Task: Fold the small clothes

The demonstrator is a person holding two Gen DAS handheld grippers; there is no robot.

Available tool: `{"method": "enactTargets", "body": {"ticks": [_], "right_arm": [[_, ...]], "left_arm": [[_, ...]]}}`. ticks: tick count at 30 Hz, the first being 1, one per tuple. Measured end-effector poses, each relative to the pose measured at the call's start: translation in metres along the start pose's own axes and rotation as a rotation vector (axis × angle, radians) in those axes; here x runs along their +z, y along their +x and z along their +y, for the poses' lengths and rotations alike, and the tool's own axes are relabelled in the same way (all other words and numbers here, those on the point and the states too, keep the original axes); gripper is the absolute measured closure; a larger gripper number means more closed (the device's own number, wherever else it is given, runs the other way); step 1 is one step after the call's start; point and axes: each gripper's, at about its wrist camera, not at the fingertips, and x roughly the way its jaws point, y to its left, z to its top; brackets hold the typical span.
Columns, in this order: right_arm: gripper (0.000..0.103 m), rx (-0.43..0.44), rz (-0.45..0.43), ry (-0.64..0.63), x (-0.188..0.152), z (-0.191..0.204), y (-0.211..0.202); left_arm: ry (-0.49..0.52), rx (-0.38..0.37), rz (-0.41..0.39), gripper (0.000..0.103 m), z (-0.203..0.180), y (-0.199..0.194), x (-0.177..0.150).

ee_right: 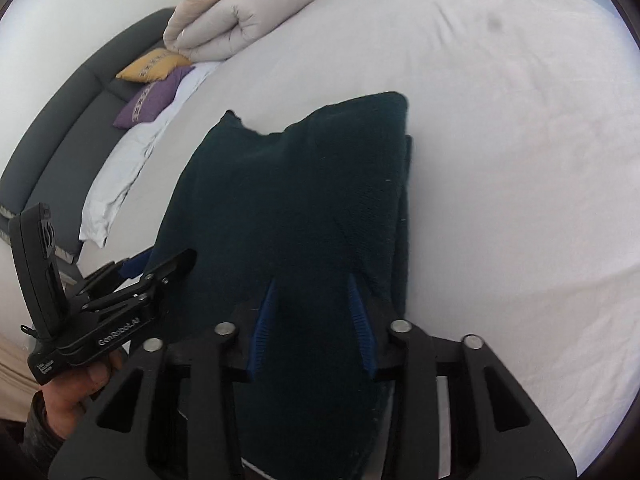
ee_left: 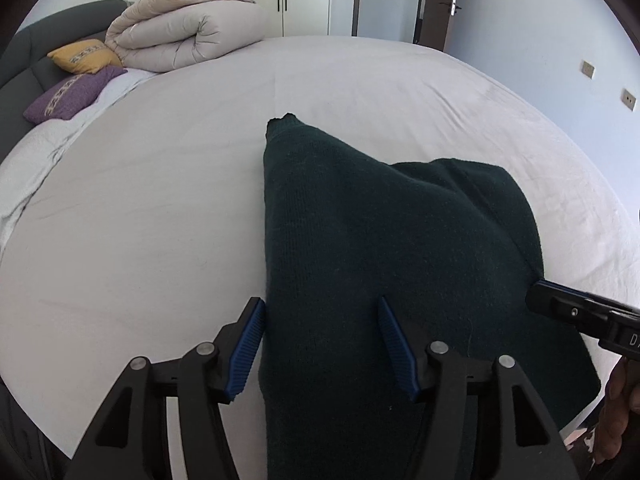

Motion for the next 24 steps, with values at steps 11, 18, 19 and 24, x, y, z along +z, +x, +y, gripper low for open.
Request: {"method": "enactTargets", "body": {"ticks": [11, 18, 19, 24], "right_arm": [[0.059, -0.108, -0.331, -0.081, 0.016, 0.012, -0.116], [0.000, -0.275, -0.930, -0.330, -0.015, 0.088, -0.237], [0.000, -0.290, -0.981, -0.370, -0.020, 0.098, -0.248], [0.000, -0.244, -1.026, -0.418, -0.025, 0.124, -0.285]], "left_arm": [[-0.014, 0.140, -0.527, 0.000, 0.006, -0.140, -0.008], [-0.041, 0.216, -0.892, 0.000, 0.001, -0.252, -0.005], [-0.043, 0.219, -0.929, 0.000, 0.000, -0.262, -0.006], [0.034, 0.149, -0.953, 0.000, -0.004, -0.290, -0.007]]}}
